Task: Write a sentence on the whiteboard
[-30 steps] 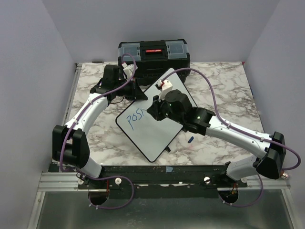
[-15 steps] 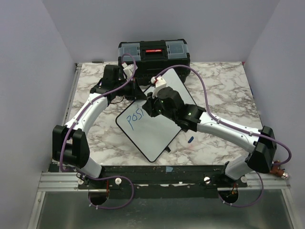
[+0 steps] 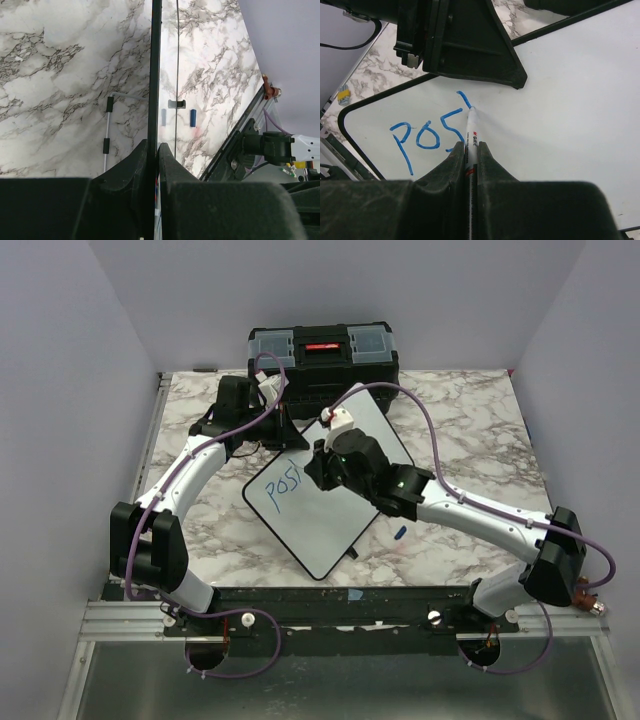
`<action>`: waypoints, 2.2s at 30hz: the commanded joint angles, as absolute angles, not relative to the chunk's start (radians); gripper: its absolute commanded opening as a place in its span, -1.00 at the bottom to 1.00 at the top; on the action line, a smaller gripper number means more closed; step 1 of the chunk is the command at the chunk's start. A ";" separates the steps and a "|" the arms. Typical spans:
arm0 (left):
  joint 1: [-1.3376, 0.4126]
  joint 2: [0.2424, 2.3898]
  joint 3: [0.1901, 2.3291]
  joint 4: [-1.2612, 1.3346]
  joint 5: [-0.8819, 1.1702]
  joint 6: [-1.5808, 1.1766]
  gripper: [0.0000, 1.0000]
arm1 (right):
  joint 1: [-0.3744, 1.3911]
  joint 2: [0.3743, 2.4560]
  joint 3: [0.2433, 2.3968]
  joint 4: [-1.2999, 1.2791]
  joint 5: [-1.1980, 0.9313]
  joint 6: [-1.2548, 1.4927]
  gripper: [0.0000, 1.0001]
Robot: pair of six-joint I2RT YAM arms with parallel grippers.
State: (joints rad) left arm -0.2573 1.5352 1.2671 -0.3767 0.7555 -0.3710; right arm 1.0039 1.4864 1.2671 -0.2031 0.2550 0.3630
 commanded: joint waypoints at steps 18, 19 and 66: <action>-0.259 1.494 1.279 -0.324 0.726 -0.337 -1.00 | 1.000 1.385 1.176 -0.172 0.323 0.395 -0.99; -0.259 1.493 1.279 -0.325 0.726 -0.337 -1.00 | 1.000 1.392 1.179 -0.172 0.321 0.394 -0.99; -0.262 1.501 1.284 -0.321 0.730 -0.334 -1.00 | 0.980 1.509 1.295 -0.231 0.381 0.380 -0.99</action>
State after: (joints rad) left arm -0.2577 1.5349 1.2671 -0.3763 0.7551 -0.3714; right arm 0.9863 1.4948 1.2716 -0.1974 0.3618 0.3897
